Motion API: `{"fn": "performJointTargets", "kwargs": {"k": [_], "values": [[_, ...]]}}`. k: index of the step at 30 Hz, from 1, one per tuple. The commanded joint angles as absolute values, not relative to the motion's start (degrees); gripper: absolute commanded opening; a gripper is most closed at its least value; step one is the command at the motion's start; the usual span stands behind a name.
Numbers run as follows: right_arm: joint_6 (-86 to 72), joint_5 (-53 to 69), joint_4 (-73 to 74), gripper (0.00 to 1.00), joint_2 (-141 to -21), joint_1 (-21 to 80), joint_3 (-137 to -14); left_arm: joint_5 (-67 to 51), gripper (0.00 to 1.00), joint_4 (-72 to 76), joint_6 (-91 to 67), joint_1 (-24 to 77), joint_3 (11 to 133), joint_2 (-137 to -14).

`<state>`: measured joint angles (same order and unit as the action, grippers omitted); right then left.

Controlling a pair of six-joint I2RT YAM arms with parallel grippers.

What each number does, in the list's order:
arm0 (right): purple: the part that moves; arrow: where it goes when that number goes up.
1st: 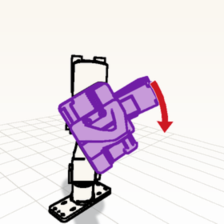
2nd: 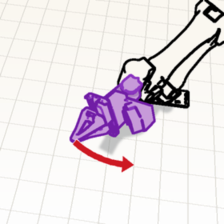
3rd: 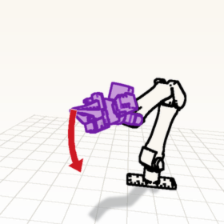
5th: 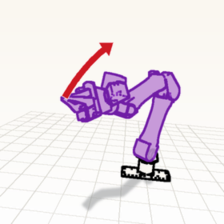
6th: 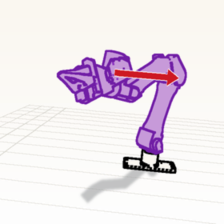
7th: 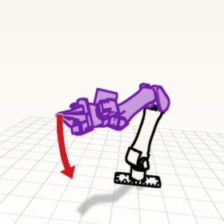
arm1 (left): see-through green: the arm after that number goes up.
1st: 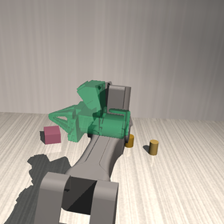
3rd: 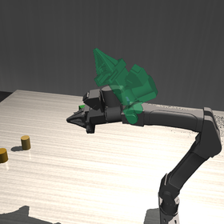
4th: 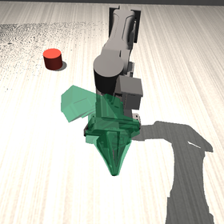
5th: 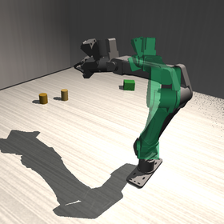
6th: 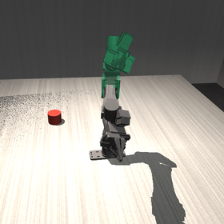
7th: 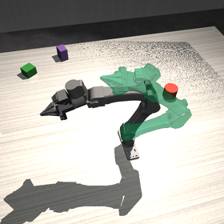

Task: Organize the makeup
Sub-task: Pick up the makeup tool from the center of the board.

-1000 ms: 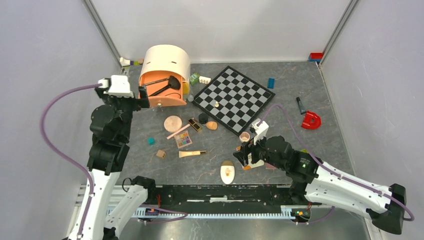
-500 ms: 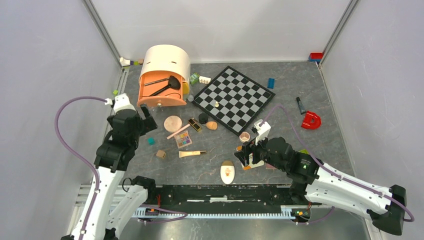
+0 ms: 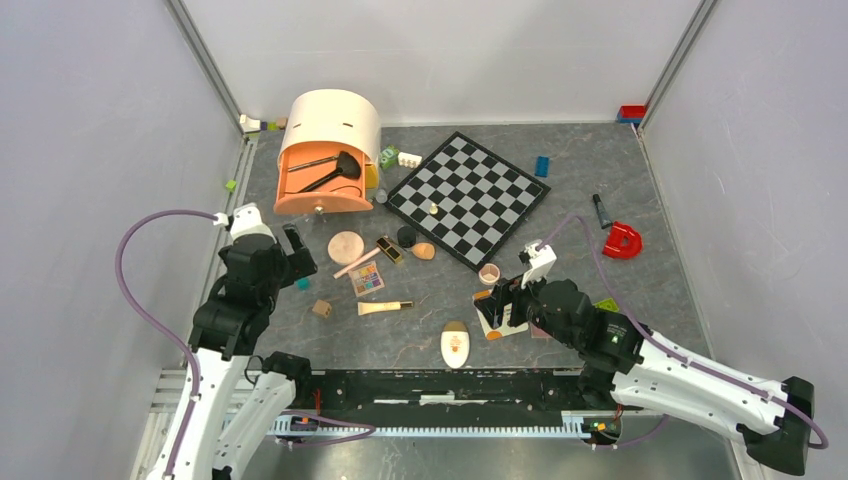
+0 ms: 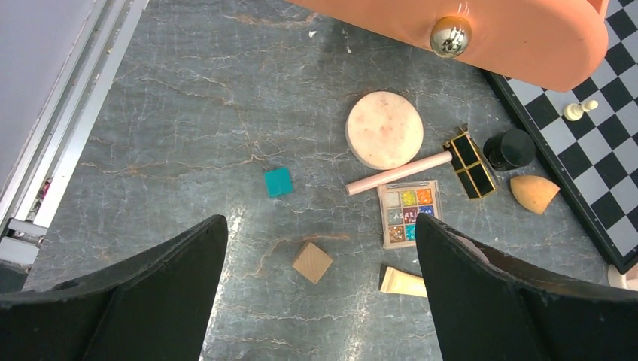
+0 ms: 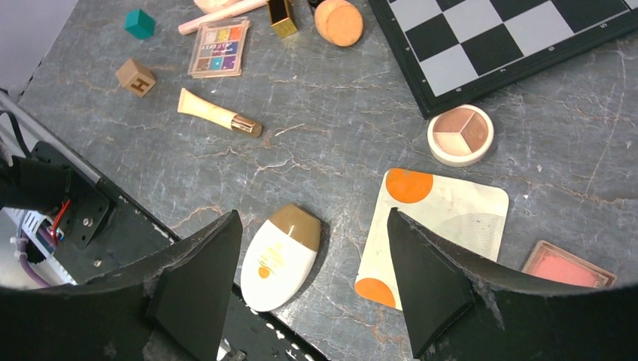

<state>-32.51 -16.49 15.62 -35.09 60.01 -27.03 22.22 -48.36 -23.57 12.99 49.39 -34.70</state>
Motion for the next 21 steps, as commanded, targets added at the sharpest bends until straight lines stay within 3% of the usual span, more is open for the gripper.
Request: {"fn": "performJointTargets", "kwargs": {"k": [1, 21], "values": [[-36.5, -21.2, 15.8, 0.78, -34.9, 60.0, -26.2, 20.0, 1.00, -47.6, -26.0, 13.0, 48.6, -32.6], [-34.4, -25.3, 10.9, 0.79, -36.8, 60.0, -22.5, 18.6, 1.00, -45.9, -25.3, 13.0, 47.9, -37.1]]}}
